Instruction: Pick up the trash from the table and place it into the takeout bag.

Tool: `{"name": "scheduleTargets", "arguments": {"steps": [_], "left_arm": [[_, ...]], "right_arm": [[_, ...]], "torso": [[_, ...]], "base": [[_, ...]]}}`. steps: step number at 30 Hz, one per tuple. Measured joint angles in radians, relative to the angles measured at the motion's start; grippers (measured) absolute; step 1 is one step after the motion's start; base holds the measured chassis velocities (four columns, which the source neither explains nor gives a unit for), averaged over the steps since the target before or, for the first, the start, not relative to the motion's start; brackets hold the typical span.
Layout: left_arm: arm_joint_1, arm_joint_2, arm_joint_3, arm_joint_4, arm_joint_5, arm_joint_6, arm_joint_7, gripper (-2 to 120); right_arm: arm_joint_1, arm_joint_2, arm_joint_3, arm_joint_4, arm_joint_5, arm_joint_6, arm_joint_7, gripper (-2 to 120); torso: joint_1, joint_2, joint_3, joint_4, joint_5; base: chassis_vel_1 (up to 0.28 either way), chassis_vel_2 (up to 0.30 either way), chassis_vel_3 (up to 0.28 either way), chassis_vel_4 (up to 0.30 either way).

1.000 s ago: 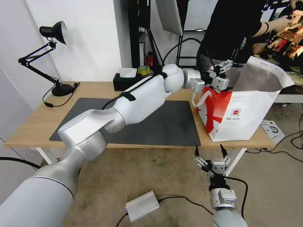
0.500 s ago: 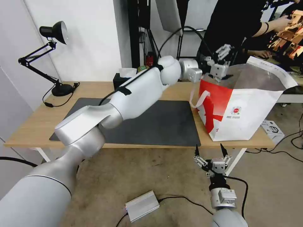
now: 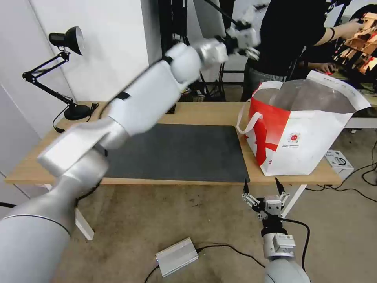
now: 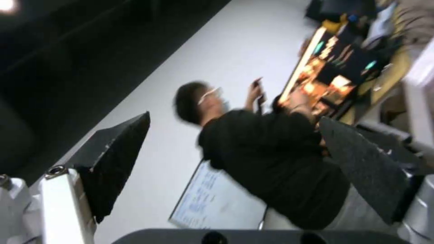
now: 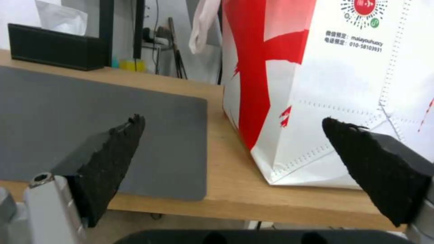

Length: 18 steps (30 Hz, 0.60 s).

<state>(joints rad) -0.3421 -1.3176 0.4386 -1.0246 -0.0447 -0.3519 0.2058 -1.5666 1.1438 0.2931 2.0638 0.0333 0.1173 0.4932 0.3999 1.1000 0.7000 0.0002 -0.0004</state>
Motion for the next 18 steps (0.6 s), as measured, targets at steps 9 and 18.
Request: {"name": "scheduleTargets", "arguments": {"steps": [9, 18], "left_arm": [[-0.019, 0.131, -0.024, -0.044, -0.070, 0.011, -0.002, 100], [0.008, 0.232, -0.056, -0.093, -0.084, 0.015, -0.003, 100]], "right_arm": [[-0.002, -0.005, 0.006, -0.007, 0.000, 0.000, 0.000, 99], [-0.007, -0.007, 0.013, -0.007, 0.001, 0.000, 0.001, 99]], "torso": [[0.000, 0.000, 0.000, 0.0000, 0.0000], [0.000, 0.000, 0.000, -0.0004, 0.0001]], "base": [[0.000, 0.000, 0.000, 0.000], [0.000, 0.000, 0.000, 0.000]]}}
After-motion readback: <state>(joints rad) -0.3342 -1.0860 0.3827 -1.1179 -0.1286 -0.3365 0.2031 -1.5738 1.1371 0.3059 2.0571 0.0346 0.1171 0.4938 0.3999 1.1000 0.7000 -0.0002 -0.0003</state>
